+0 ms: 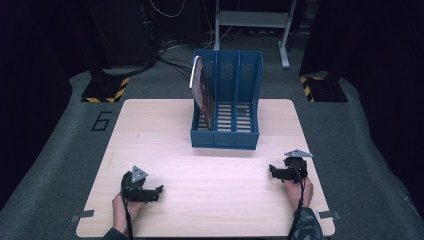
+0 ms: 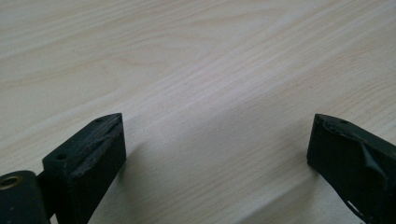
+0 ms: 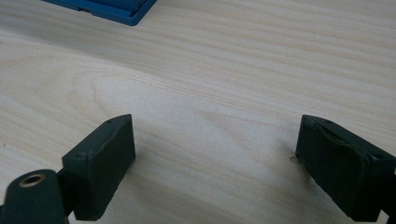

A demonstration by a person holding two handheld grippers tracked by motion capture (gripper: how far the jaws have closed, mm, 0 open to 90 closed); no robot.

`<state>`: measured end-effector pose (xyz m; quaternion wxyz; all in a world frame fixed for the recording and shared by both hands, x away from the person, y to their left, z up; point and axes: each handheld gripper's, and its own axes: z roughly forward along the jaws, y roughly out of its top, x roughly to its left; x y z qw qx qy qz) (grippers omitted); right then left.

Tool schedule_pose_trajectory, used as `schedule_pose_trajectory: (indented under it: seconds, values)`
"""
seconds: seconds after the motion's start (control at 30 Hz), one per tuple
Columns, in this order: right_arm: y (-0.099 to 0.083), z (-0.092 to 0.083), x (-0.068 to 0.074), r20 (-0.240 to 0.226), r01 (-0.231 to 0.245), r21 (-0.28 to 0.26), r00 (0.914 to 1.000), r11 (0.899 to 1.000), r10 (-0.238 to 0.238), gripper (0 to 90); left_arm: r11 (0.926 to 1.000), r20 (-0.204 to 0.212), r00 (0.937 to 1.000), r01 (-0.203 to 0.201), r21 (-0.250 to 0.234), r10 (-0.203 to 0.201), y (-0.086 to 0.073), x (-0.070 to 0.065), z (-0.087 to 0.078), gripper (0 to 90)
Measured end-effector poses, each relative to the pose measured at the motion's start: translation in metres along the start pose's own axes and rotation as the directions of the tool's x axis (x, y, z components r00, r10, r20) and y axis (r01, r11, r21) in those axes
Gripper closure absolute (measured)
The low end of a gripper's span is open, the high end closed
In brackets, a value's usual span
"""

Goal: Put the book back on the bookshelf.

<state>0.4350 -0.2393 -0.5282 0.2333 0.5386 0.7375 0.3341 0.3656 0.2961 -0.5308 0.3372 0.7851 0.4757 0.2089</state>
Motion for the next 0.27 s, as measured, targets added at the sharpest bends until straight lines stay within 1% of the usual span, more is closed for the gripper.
schedule_pose_trajectory:
  seconds: [0.07, 0.27]
  values:
    - [0.0, 0.0002, 0.0002, 0.006, -0.004, 0.0, 1.0, 1.0, 0.004, 10.9, 1.0, -0.007, 1.0, 0.002, -0.01, -0.002, -0.0004, 0.0008, 0.0007, 3.9]
    - [-0.0001, 0.0005, 0.0005, 0.011, -0.007, -0.003, 0.9999, 1.0, 0.007, 10.7, 1.0, -0.007, 1.0, 0.002, -0.009, -0.002, -0.0004, 0.0008, 0.0007, 3.9]
